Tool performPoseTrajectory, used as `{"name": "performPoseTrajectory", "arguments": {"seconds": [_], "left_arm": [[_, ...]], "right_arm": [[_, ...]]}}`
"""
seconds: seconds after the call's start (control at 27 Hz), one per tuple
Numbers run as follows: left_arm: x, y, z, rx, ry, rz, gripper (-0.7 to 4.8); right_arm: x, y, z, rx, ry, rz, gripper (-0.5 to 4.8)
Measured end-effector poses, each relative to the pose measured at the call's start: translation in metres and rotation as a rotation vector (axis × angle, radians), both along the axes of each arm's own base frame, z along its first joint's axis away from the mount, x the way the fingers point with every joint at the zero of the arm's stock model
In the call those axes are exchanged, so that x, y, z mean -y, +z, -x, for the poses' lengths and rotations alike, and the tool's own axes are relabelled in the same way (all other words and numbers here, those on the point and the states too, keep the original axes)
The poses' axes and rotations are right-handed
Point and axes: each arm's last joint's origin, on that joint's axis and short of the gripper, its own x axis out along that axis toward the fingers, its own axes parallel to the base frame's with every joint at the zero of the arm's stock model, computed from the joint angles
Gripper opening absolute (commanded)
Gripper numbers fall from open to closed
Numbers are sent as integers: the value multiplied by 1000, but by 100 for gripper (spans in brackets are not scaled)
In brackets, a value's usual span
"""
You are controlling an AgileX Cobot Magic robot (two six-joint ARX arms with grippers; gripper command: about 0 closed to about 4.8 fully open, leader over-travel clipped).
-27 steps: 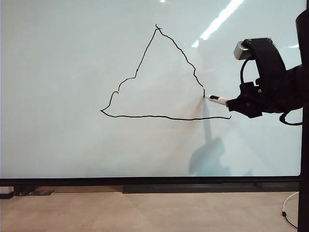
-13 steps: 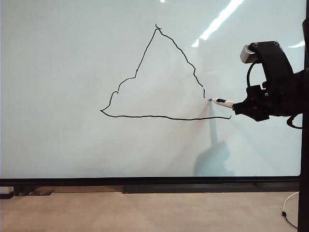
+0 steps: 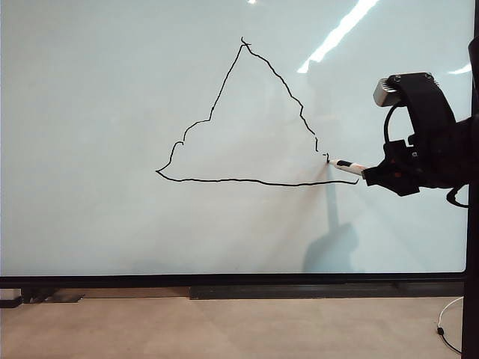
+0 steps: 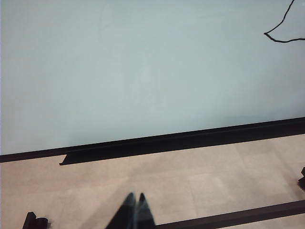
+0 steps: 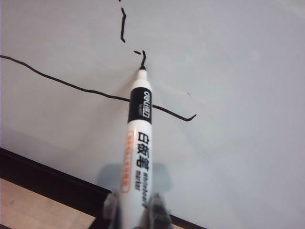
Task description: Pick up the pen on the shelf to the right of the whiteboard and draw a triangle.
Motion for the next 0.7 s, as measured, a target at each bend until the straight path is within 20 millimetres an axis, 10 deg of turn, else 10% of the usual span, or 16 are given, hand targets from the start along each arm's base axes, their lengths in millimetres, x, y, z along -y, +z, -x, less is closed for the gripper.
{"name": "performPoseTrajectory", "arguments": {"seconds": [0.7], "left_arm": [[0, 0, 0, 0, 0, 0, -5]], "right_arm": [[17, -8, -2, -33, -24, -7, -5]]}}
